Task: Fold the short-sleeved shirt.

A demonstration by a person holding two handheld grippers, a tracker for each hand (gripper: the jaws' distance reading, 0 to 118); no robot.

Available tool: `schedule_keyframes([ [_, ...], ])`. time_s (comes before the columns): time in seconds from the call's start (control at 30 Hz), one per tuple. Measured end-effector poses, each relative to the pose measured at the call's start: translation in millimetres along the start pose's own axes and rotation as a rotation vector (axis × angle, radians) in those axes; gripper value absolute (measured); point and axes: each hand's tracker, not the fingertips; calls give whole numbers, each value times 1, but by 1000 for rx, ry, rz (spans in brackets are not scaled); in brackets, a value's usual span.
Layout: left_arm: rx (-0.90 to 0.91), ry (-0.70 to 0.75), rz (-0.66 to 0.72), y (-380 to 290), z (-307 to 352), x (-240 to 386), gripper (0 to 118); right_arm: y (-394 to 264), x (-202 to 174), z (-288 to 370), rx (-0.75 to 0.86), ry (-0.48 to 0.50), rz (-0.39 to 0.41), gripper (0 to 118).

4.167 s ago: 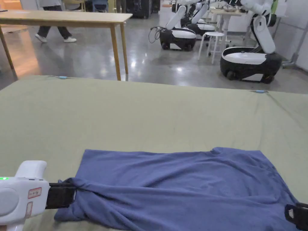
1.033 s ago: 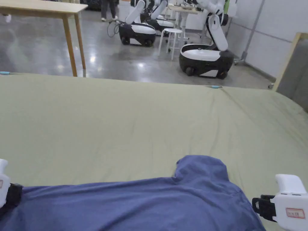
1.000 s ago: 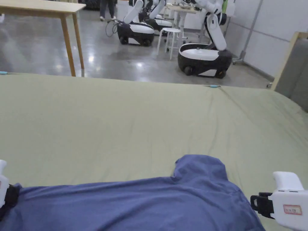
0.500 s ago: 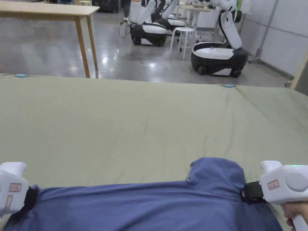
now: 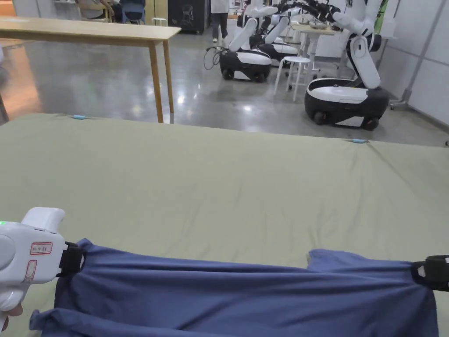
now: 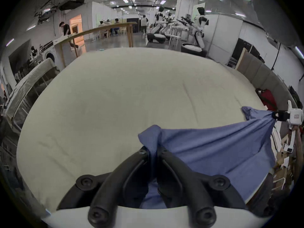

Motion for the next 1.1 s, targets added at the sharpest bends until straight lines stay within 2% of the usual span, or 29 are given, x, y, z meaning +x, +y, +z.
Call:
schedule_keyframes([
  [0.23,104,-48,-22,-51,69,-13,6,-57,-11,84,80,33,24,4],
  [0.37,149,-68,-26,-93,95,-19,6,-102,-11,112,100,44,7,4],
  [0.53,144,-83,-30,-142,94,-25,6,-157,-12,115,56,46,-1,4],
  [0.7,122,-99,-7,-164,84,-29,7,-190,-5,96,-4,58,-57,4],
  [0.73,116,-105,-3,-165,82,-29,14,-193,-4,91,-23,57,-70,5],
  [0.77,109,-103,-6,-167,80,-28,38,-194,-3,87,-34,48,-79,17],
  [0.8,97,-81,-8,-167,78,-27,95,-197,-4,85,-28,17,-75,73],
  [0.83,57,-49,-17,-167,75,-26,118,-198,-4,81,-50,-28,-62,112],
  [0.87,80,-44,-17,-168,79,-24,116,-198,-4,80,-43,-9,-67,118],
  [0.9,124,-26,-21,-167,85,-22,112,-200,-2,87,14,19,-78,112],
  [0.97,144,28,-2,-160,94,-16,112,-194,-10,97,14,0,-84,113],
  [1.03,205,42,2,-157,109,-4,109,-190,-21,106,98,-8,-37,114],
  [1.07,235,51,11,-155,114,2,104,-183,-26,107,114,-25,-23,114],
  [1.1,273,73,28,-153,119,11,89,-179,-35,110,126,-38,-10,110],
])
